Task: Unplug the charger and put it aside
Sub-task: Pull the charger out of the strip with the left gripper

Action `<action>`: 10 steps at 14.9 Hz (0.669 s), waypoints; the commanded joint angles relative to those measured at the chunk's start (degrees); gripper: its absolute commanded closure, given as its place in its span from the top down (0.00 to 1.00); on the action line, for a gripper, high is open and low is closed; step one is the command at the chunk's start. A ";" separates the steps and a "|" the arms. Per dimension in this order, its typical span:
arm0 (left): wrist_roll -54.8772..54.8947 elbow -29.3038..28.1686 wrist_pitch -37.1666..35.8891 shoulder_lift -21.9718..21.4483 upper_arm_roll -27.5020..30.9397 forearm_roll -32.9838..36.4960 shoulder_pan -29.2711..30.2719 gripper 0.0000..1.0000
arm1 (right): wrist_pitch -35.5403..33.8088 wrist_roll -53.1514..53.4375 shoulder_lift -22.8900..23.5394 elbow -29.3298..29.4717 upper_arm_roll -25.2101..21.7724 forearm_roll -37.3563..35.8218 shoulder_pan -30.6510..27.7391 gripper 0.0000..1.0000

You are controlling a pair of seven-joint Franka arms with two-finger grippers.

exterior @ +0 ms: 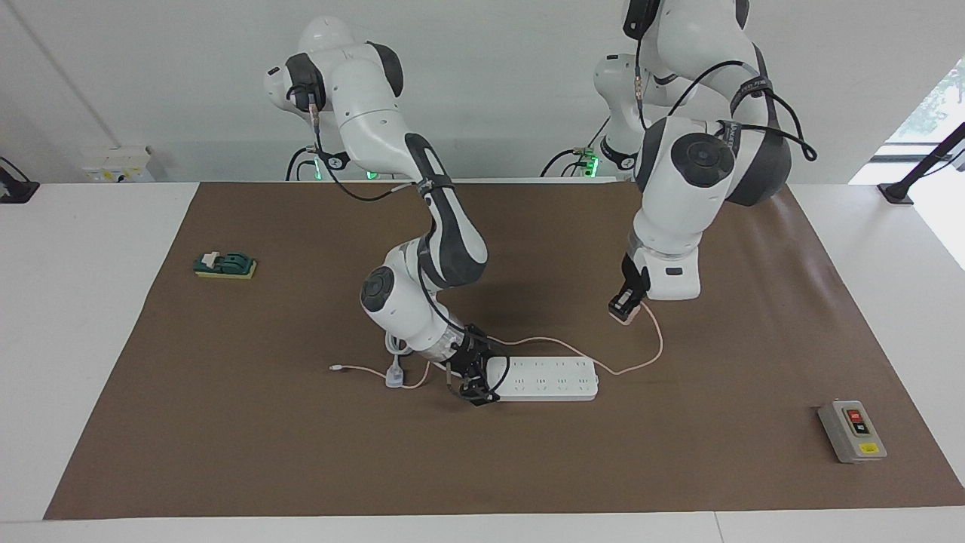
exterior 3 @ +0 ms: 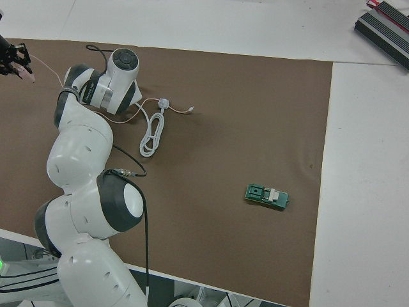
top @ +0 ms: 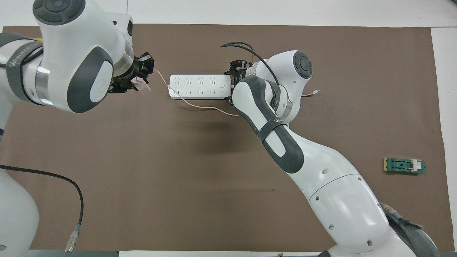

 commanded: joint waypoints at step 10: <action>34.56 -32.27 15.60 -20.54 -0.10 -5.09 7.24 0.00 | -5.38 -0.27 -11.82 -6.77 -0.25 -5.56 -2.37 1.00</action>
